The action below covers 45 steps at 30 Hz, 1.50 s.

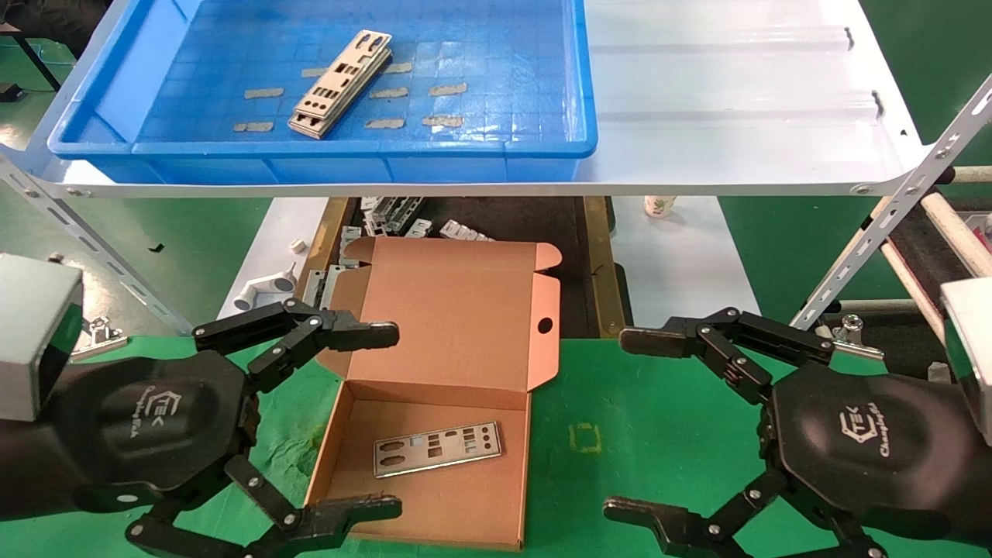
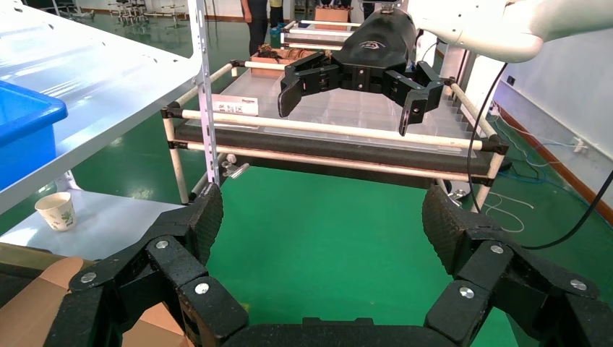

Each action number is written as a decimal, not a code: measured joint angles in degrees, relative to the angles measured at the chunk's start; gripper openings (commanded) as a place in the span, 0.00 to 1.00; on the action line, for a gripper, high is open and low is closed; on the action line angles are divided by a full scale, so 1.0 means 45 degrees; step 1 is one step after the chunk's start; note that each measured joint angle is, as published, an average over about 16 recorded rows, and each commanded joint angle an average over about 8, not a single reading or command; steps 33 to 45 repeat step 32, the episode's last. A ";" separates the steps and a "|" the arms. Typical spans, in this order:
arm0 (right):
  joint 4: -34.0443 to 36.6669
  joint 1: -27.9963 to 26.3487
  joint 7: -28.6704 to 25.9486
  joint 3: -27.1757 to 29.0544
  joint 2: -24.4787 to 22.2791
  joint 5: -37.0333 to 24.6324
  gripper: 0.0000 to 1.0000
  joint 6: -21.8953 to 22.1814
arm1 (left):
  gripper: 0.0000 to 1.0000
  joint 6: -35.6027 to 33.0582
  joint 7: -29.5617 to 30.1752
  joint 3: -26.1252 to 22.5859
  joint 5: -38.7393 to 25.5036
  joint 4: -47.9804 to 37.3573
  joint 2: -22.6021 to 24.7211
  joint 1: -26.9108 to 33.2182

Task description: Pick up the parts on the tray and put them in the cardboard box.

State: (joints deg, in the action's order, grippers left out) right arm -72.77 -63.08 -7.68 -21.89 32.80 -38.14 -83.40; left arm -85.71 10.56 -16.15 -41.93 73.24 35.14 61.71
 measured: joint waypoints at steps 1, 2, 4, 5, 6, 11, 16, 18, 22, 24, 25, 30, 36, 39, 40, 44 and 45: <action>0.0000 0.0000 0.0000 0.0000 0.0000 0.0000 1.00 0.0000 | 1.00 0.0000 0.0000 0.0000 0.0000 0.0000 0.0000 0.0000; 0.0000 0.0000 0.0000 0.0000 0.0000 0.0000 1.00 0.0000 | 1.00 0.0000 0.0000 0.0000 0.0000 0.0000 0.0000 0.0000; 0.0000 0.0000 0.0000 0.0000 0.0000 0.0000 1.00 0.0000 | 1.00 0.0000 0.0000 0.0000 0.0000 0.0000 0.0000 0.0000; 0.0000 0.0000 0.0000 0.0000 0.0000 0.0000 1.00 0.0000 | 1.00 0.0000 0.0000 0.0000 0.0000 0.0000 0.0000 0.0000; 0.0000 0.0000 0.0000 0.0000 0.0000 0.0000 1.00 0.0000 | 1.00 0.0000 0.0000 0.0000 0.0000 0.0000 0.0000 0.0000; 0.0000 0.0000 0.0000 0.0000 0.0000 0.0000 1.00 0.0000 | 1.00 0.0000 0.0000 0.0000 0.0000 0.0000 0.0000 0.0000; 0.0000 0.0000 0.0000 0.0000 0.0000 0.0000 1.00 0.0000 | 1.00 0.0000 0.0000 0.0000 0.0000 0.0000 0.0000 0.0000; 0.0000 0.0000 0.0000 0.0000 0.0000 0.0000 1.00 0.0000 | 1.00 0.0000 0.0000 0.0000 0.0000 0.0000 0.0000 0.0000; 0.0000 0.0000 0.0000 0.0000 0.0000 0.0000 1.00 0.0000 | 1.00 0.0000 0.0000 0.0000 0.0000 0.0000 0.0000 0.0000; 0.0000 0.0000 0.0000 0.0000 0.0000 0.0000 1.00 0.0000 | 1.00 0.0000 0.0000 0.0000 0.0000 0.0000 0.0000 0.0000; 0.0000 0.0000 0.0000 0.0000 0.0000 0.0000 1.00 0.0000 | 1.00 0.0000 0.0000 0.0000 0.0000 0.0000 0.0000 0.0000; 0.0000 0.0000 0.0000 0.0000 0.0000 0.0000 1.00 0.0000 | 1.00 0.0000 0.0000 0.0000 0.0000 0.0000 0.0000 0.0000; 0.0000 0.0000 0.0000 0.0000 0.0000 0.0000 1.00 0.0000 | 1.00 0.0000 0.0000 0.0000 0.0000 0.0000 0.0000 0.0000; 0.0000 0.0000 0.0000 0.0000 0.0000 0.0000 1.00 0.0000 | 1.00 0.0000 0.0000 0.0000 0.0000 0.0000 0.0000 0.0000; 0.0000 0.0000 0.0000 0.0000 0.0000 0.0000 1.00 0.0000 | 1.00 0.0000 0.0000 0.0000 0.0000 0.0000 0.0000 0.0000; 0.0000 0.0000 0.0000 0.0000 0.0000 0.0000 1.00 0.0000 | 1.00 0.0000 0.0000 0.0000 0.0000 0.0000 0.0000 0.0000; 0.0000 0.0000 0.0000 0.0000 0.0000 0.0000 1.00 0.0000 | 1.00 0.0000 0.0000 0.0000 0.0000 0.0000 0.0000 0.0000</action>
